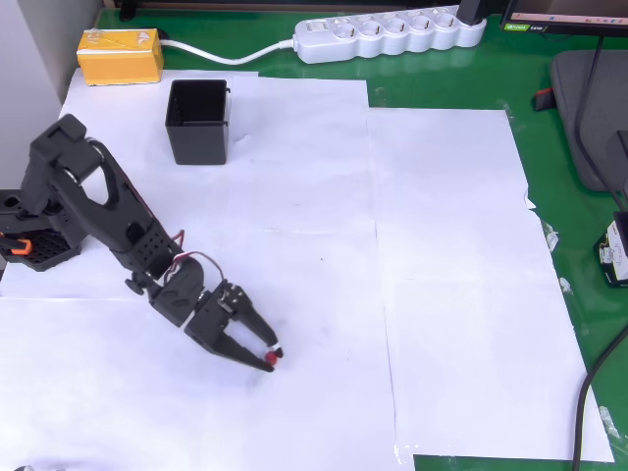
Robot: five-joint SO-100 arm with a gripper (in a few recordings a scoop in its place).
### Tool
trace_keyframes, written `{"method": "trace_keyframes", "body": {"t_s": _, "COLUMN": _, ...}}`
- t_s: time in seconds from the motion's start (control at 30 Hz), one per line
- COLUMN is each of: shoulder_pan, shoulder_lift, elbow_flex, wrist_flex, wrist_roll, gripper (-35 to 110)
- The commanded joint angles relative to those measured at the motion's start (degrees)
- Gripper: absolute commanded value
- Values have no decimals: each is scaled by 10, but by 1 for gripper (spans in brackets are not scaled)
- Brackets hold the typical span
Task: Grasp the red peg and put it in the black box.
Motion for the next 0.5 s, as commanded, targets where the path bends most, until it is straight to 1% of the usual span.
{"method": "trace_keyframes", "body": {"t_s": 0.0, "shoulder_pan": -6, "shoulder_lift": -126, "elbow_flex": 92, "wrist_flex": 110, "wrist_roll": -2, "gripper": 0}}
{"method": "trace_keyframes", "body": {"t_s": 0.03, "shoulder_pan": -11, "shoulder_lift": -142, "elbow_flex": 113, "wrist_flex": 144, "wrist_roll": -2, "gripper": 0}}
{"method": "trace_keyframes", "body": {"t_s": 0.17, "shoulder_pan": -34, "shoulder_lift": -171, "elbow_flex": 199, "wrist_flex": 221, "wrist_roll": -5, "gripper": 0}}
{"method": "trace_keyframes", "body": {"t_s": 0.27, "shoulder_pan": -46, "shoulder_lift": -191, "elbow_flex": 279, "wrist_flex": 317, "wrist_roll": 0, "gripper": 0}}
{"method": "trace_keyframes", "body": {"t_s": 0.37, "shoulder_pan": -55, "shoulder_lift": -215, "elbow_flex": 365, "wrist_flex": 438, "wrist_roll": 6, "gripper": 0}}
{"method": "trace_keyframes", "body": {"t_s": 0.47, "shoulder_pan": -66, "shoulder_lift": -234, "elbow_flex": 424, "wrist_flex": 509, "wrist_roll": 2, "gripper": 0}}
